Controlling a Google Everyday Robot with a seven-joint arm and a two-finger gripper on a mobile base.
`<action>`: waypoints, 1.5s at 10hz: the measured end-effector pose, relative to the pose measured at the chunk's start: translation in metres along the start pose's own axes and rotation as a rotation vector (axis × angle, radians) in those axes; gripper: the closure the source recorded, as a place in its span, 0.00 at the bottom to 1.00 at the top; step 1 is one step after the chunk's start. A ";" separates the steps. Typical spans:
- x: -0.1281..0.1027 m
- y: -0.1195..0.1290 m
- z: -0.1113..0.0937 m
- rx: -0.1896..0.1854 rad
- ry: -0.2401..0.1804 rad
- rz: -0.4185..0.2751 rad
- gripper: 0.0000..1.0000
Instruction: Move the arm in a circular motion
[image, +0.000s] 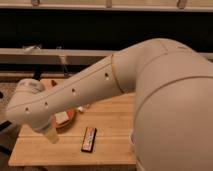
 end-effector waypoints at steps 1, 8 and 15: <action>0.013 0.013 0.001 -0.008 -0.002 0.033 0.20; 0.159 0.107 0.015 -0.069 0.016 0.347 0.20; 0.298 0.139 0.007 -0.149 0.107 0.525 0.20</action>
